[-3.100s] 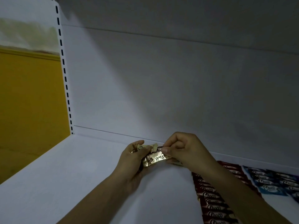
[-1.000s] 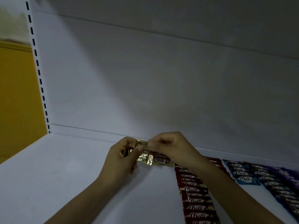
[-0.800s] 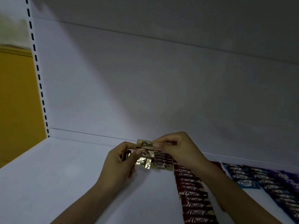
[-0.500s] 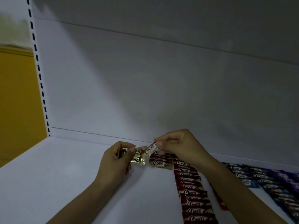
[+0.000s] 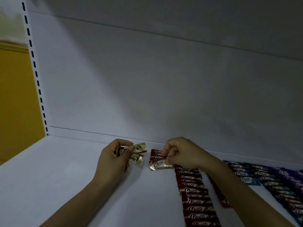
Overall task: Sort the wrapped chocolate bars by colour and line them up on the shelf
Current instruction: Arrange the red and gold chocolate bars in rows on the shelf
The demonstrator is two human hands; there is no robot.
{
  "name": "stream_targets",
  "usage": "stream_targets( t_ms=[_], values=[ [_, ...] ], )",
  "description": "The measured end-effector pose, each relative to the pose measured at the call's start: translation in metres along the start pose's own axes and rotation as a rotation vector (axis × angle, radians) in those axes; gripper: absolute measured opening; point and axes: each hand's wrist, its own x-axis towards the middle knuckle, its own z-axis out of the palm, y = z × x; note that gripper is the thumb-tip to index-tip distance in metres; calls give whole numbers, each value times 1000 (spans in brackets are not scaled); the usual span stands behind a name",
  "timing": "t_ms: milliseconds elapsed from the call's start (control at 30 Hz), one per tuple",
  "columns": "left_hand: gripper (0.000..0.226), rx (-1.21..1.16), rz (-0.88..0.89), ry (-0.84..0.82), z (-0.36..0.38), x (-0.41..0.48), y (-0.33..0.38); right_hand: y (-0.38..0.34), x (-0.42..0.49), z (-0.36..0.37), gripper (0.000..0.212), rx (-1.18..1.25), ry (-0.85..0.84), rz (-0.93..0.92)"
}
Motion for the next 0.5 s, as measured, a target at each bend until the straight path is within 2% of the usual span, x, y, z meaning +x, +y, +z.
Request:
stream_targets(
  t_ms=[100, 200, 500],
  values=[
    [6, 23, 2, -8, 1, 0, -1, 3, 1, 4, 12, -109, -25, 42],
    [7, 37, 13, -15, 1, -1, -1, 4, 3, 6, 7, -198, 30, 54],
    [8, 37, 10, -41, 2, -3, 0, 7, 7, 15, 3, -241, 135, 22]
  ],
)
